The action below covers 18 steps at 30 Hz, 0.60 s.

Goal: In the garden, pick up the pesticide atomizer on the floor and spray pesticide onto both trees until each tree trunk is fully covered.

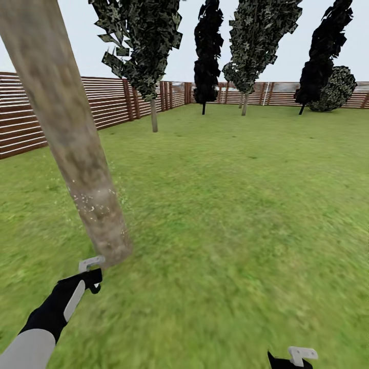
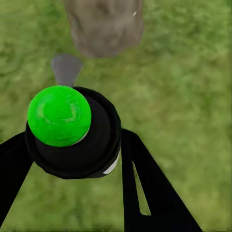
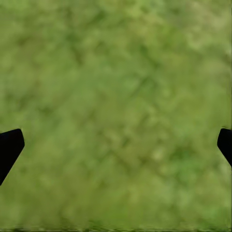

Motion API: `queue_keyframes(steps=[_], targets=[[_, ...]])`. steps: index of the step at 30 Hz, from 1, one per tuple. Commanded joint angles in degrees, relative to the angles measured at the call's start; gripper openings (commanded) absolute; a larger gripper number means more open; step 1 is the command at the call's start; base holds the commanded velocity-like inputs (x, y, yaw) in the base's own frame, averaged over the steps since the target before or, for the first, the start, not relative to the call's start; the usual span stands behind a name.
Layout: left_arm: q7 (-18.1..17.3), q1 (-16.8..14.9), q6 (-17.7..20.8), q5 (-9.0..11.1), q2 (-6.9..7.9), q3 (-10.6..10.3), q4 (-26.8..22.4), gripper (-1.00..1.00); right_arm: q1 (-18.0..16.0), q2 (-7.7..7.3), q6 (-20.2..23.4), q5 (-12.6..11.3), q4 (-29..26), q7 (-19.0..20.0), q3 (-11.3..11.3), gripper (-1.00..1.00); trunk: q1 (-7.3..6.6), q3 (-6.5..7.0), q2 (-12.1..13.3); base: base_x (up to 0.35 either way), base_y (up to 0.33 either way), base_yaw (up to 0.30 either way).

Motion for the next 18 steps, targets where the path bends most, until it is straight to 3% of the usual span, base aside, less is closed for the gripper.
queue_keyframes(steps=[1,6,13,14,18], targets=[[0.0,0.0,0.0,-0.2,-0.44,0.0,0.0,-1.0,0.0,0.0,0.0,0.0,0.0,0.0,0.0,1.0,0.0,0.0,0.0,-0.214,0.103,0.0],[0.0,0.0,-0.1,-0.5,-2.04,-0.2,-0.3,-1.0,0.0,-0.03,0.0,0.0,-0.2,0.0,0.0,1.0,0.0,0.0,0.0,-0.206,-0.108,-0.01],[-0.2,0.2,0.0,-0.5,-2.52,-0.3,0.0,-1.0,0.0,-0.07,0.0,0.0,-0.2,0.0,0.0,1.0,0.0,0.0,0.0,-0.292,-0.088,-0.284],[-0.6,0.5,-0.1,-0.5,-2.5,-1.1,0.0,-1.0,0.0,-0.08,0.0,0.0,-0.2,0.0,0.0,1.0,0.0,0.0,0.0,-0.247,-0.017,-0.297],[-1.8,1.4,-0.9,-0.4,-2.47,-13.8,0.0,-1.0,0.0,-0.09,0.0,0.0,-0.1,0.0,0.0,1.0,0.0,0.0,0.0,-0.108,-0.003,-0.296]])
